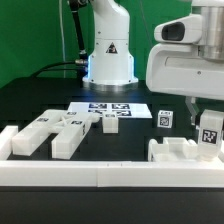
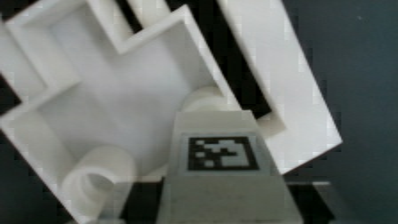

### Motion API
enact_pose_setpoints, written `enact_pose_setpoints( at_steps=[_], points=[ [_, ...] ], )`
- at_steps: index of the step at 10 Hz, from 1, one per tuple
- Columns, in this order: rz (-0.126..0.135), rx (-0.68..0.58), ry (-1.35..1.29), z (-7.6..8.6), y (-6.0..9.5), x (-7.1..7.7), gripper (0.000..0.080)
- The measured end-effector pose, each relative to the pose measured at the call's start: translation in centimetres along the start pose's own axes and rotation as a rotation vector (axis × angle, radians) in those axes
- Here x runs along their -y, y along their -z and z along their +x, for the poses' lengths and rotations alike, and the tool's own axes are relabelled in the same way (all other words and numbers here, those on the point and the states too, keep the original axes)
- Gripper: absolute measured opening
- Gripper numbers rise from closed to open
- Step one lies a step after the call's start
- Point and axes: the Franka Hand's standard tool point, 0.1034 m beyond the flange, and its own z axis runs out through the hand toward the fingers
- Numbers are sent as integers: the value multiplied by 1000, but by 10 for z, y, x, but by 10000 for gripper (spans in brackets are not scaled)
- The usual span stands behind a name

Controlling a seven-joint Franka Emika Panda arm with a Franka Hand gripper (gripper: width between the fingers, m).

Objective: Assemble chair

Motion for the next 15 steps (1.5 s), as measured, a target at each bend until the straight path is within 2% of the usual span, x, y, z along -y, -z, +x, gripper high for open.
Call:
enact_pose_setpoints(
  at_steps=[4,6,11,12,13,14,15],
  points=[
    [37,27,-323,-2,-1,4,291],
    [45,38,-456,-4,-1,6,291],
    [45,49,-689,-5,-1,8,291],
    [45,49,-660,-6,-2,8,391],
    [45,48,-629,-6,-2,8,529],
    [47,47,-606,-5,-1,8,612],
    [48,46,-579,-6,-1,8,612]
  ],
)
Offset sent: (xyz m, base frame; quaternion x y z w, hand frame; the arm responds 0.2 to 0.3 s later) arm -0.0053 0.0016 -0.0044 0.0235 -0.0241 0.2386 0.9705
